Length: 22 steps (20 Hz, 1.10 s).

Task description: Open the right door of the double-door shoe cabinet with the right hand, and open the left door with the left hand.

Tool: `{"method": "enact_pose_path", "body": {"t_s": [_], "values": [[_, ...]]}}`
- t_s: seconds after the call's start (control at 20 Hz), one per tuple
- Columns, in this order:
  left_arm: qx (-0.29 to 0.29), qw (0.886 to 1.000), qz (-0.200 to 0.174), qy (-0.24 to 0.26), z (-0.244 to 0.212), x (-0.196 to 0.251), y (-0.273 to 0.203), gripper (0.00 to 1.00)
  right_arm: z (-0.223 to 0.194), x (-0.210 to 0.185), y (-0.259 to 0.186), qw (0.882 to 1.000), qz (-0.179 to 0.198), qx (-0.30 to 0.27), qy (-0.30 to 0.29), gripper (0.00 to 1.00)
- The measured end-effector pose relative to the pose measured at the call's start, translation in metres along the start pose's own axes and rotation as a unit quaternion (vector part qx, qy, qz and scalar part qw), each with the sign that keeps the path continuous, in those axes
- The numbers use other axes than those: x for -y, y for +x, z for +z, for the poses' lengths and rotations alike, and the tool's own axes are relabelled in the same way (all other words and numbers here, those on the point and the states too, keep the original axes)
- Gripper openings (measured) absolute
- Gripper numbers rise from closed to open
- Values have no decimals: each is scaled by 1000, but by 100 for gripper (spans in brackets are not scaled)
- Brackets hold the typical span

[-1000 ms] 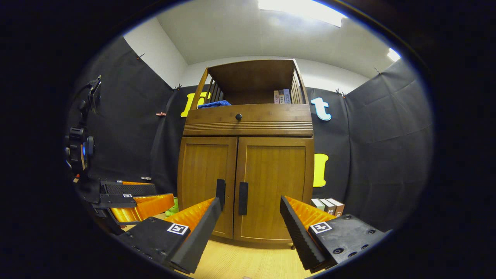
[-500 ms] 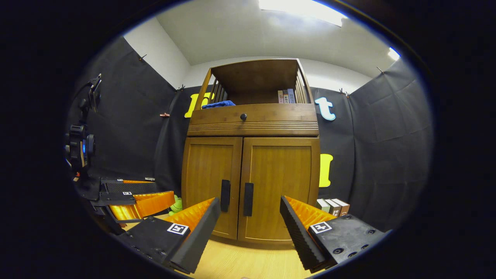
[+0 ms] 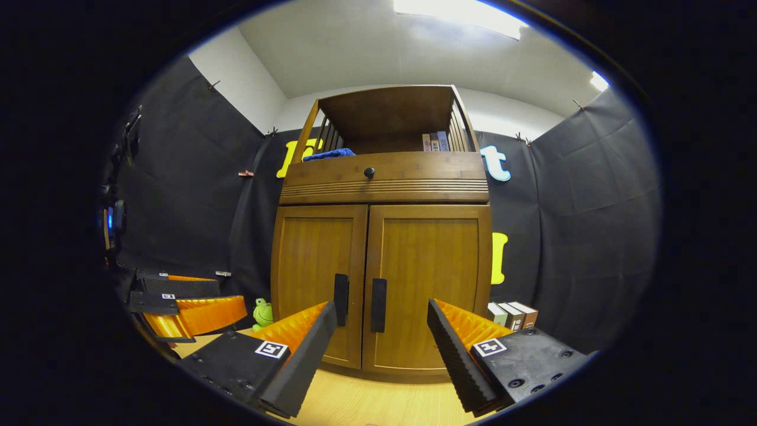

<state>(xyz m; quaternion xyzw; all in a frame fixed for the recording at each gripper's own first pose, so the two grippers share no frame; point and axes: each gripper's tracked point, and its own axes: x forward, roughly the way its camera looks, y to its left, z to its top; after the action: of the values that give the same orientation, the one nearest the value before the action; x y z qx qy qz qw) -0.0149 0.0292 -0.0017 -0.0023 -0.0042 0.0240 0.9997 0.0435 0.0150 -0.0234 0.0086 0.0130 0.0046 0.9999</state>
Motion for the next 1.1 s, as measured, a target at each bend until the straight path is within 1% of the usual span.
{"method": "enact_pose_path", "body": {"t_s": [0.3,0.6,0.7,0.9,1.0,1.1], "values": [[6,1000,12,-1,5,-10,-16,95,-12,-8,29,1000,-2,-9,-2,96],[8,999,32,-4,9,-30,-26,95,-32,-11,65,1000,-14,-24,5,96],[8,999,38,-6,9,-35,-29,95,-41,-14,78,999,-12,-34,0,96],[4,999,51,-3,6,-45,-35,95,-58,-17,104,999,-20,-41,-13,94],[7,998,54,-4,7,-49,-34,95,-67,-19,121,999,-22,-44,-16,95],[4,998,54,-8,2,-50,-32,95,-76,-17,136,998,-29,-47,-19,93]]}}
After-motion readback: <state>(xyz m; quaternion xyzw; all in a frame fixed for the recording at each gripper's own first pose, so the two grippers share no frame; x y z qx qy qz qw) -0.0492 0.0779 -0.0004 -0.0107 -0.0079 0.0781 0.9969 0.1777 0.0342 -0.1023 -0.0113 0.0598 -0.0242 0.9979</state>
